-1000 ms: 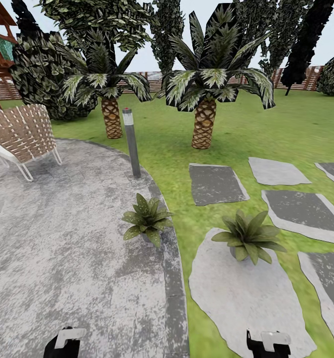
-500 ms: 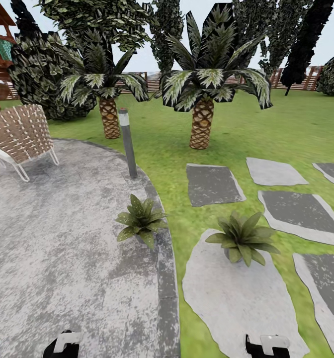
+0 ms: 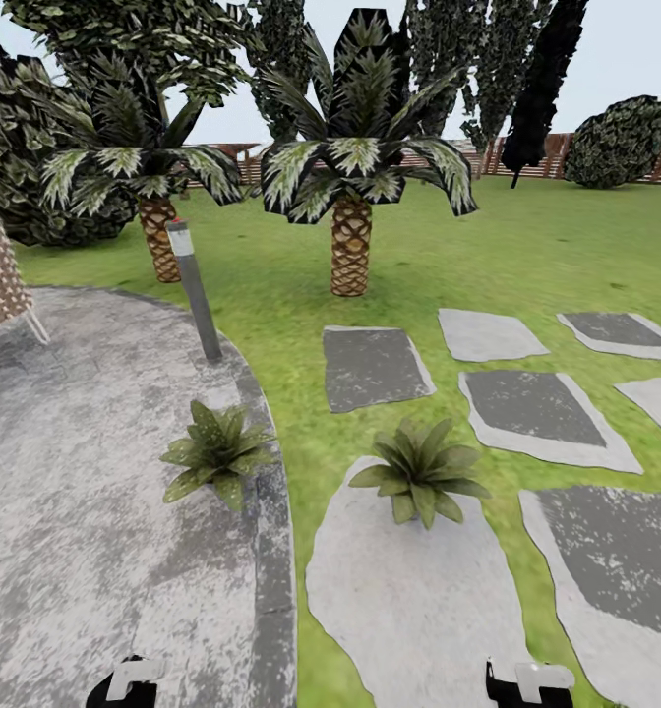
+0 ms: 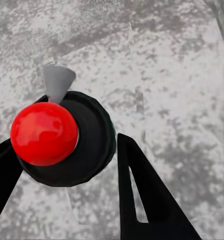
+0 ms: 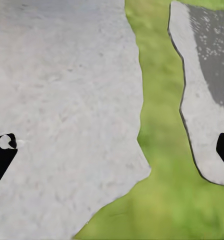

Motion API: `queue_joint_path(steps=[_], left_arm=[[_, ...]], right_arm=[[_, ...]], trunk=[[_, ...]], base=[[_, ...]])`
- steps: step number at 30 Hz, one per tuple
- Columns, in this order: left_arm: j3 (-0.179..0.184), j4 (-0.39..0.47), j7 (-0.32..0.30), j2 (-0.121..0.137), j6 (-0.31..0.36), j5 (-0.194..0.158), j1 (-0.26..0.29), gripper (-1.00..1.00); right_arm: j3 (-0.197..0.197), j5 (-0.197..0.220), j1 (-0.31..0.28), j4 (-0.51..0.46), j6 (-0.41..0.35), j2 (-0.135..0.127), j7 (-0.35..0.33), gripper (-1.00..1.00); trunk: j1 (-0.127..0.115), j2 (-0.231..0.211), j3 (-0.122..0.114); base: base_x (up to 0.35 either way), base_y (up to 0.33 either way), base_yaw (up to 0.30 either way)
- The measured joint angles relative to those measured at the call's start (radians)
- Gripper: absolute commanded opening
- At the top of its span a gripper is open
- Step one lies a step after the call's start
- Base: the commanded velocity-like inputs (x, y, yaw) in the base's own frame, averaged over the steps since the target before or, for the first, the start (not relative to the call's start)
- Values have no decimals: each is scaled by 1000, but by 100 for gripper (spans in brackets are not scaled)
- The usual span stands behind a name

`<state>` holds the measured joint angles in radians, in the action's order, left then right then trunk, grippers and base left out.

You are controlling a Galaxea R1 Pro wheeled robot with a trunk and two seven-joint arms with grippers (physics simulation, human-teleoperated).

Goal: Pick up the pesticide atomizer in the garden and spray insectifuge to fully cover both potted plants in the garden.

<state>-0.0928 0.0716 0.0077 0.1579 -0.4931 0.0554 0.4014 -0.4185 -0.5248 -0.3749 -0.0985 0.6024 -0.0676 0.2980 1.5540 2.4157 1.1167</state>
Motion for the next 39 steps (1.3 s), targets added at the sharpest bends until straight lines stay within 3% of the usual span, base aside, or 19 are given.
queue_joint_path(steps=[17, 39], left_arm=[[0, -2, 1, 0, -1, -1, 0, -100], [0, 1, -9, -6, -2, 1, 0, -100]], right_arm=[[0, 2, 0, 26, 0, 0, -2, 100], [0, 2, 0, 26, 0, 0, -2, 100]], trunk=[[0, 0, 0], [0, 0, 0]], base=[[179, -257, -266], [39, -28, -268]])
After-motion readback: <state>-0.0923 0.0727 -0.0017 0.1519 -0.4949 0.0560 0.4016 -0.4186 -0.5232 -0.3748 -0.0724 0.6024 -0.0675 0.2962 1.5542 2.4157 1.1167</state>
